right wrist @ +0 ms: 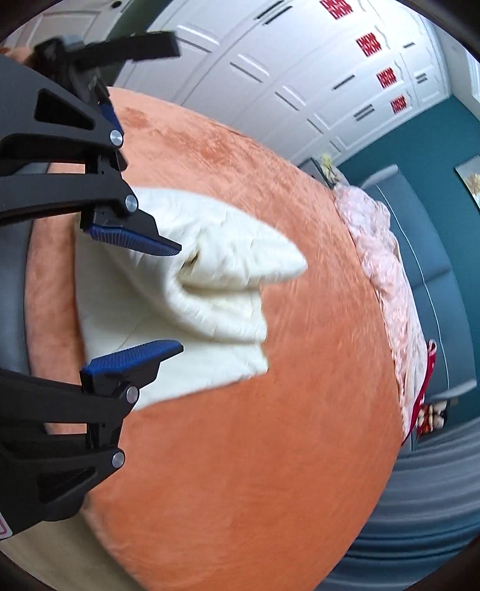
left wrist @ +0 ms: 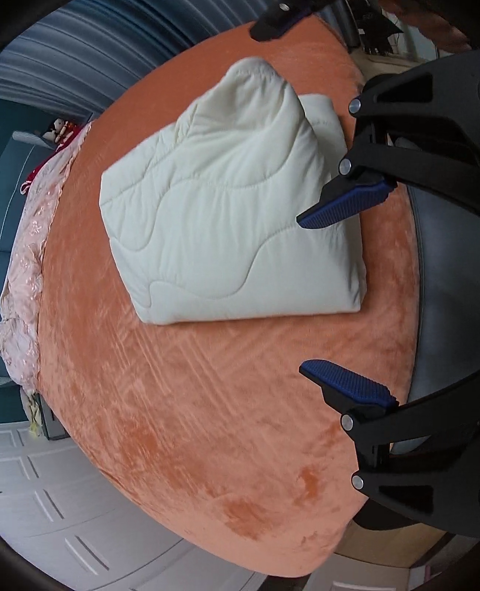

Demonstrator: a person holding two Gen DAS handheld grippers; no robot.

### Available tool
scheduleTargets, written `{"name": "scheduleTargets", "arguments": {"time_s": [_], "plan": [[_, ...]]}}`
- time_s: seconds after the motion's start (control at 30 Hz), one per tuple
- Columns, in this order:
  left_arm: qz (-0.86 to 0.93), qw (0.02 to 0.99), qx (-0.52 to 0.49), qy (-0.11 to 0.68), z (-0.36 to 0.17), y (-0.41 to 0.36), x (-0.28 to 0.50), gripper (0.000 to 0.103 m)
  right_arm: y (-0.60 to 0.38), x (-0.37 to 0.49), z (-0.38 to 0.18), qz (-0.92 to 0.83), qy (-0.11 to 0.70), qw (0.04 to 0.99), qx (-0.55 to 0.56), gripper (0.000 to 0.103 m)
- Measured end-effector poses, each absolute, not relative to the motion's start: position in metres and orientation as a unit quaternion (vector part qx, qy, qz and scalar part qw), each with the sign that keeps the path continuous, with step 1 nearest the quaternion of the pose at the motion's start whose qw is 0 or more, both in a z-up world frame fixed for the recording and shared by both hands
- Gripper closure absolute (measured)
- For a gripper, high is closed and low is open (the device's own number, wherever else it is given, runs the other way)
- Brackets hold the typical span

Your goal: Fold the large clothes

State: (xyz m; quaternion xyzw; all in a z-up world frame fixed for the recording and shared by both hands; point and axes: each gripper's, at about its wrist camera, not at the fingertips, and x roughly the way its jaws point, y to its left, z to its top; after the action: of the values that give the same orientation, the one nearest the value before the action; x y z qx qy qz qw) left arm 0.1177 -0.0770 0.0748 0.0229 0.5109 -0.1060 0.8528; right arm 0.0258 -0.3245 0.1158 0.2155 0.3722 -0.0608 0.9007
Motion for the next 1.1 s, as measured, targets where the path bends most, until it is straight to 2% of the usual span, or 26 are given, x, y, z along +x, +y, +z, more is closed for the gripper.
{"name": "scheduleTargets", "arguments": {"time_s": [0.27, 0.37, 0.5, 1.1], "plan": [[-0.095, 0.852, 0.029, 0.514, 0.064, -0.066, 0.126, 0.032, -0.305, 0.078, 0.100, -0.053, 0.444, 0.878, 0.173, 0.054], [-0.098, 0.852, 0.031, 0.513, 0.063, -0.070, 0.127, 0.032, -0.302, 0.078, 0.090, -0.063, 0.458, 0.873, 0.159, 0.077], [-0.106, 0.852, 0.036, 0.512, 0.064, -0.080, 0.129, 0.032, -0.311, 0.074, 0.081, -0.062, 0.458, 0.870, 0.172, 0.087], [-0.143, 0.835, 0.097, 0.523, 0.045, -0.153, 0.119, 0.033, -0.368, 0.020, 0.010, -0.134, 0.502, 0.827, 0.212, 0.092]]}}
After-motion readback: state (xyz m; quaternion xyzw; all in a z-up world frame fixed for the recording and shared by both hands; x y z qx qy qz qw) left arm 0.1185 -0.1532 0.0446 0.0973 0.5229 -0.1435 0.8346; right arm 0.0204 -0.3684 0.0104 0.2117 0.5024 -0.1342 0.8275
